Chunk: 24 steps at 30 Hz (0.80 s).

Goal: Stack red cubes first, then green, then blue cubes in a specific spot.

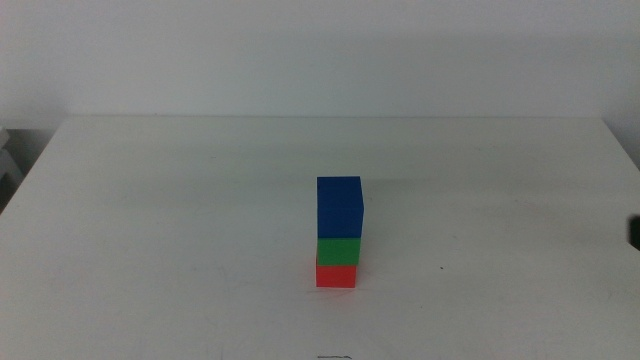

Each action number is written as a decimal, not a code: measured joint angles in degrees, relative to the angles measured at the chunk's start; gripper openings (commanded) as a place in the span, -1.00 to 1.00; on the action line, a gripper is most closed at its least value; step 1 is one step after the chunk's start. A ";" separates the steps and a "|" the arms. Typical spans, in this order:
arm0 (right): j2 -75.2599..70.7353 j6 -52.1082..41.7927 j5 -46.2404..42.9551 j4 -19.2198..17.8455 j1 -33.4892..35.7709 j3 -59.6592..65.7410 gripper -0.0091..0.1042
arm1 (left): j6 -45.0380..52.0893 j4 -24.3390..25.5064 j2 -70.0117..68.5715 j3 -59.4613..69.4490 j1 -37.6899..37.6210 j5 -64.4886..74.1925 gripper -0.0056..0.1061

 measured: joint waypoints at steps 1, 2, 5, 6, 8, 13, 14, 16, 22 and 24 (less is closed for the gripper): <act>-0.14 0.00 -4.05 -0.14 -1.43 2.69 0.82 | 0.00 0.00 -1.75 3.07 0.00 -2.38 0.73; -0.46 0.00 -6.95 -0.22 -2.77 4.88 0.82 | 0.00 0.00 -3.85 6.08 0.00 -4.84 0.73; -3.14 0.00 -13.76 -0.31 -8.66 12.65 0.82 | 0.00 0.10 -9.16 14.28 0.02 -9.30 0.73; -4.81 0.00 -14.93 -0.31 -10.79 15.43 0.82 | 0.00 0.10 -10.96 17.16 0.02 -10.26 0.73; -8.74 0.00 -15.79 -0.31 -14.60 20.88 0.82 | 0.00 0.13 -14.56 22.24 0.02 -11.82 0.73; -22.15 0.00 -16.34 -0.53 -23.15 32.46 0.82 | 0.00 0.17 -22.83 34.74 0.02 -16.36 0.73; -24.87 0.00 -16.40 -0.53 -24.53 34.06 0.82 | 0.00 0.17 -24.61 37.12 0.02 -17.23 0.73; -29.50 0.00 -16.48 -0.53 -26.74 37.63 0.82 | 0.00 -0.12 -27.34 40.99 0.02 -18.07 0.73; -31.59 0.00 -16.78 -0.53 -28.46 44.49 0.82 | 0.05 -1.53 -28.74 49.92 0.02 -21.44 0.73; -31.59 0.00 -16.30 -0.53 -28.46 45.44 0.82 | 0.05 -1.53 -28.74 50.44 0.02 -22.97 0.73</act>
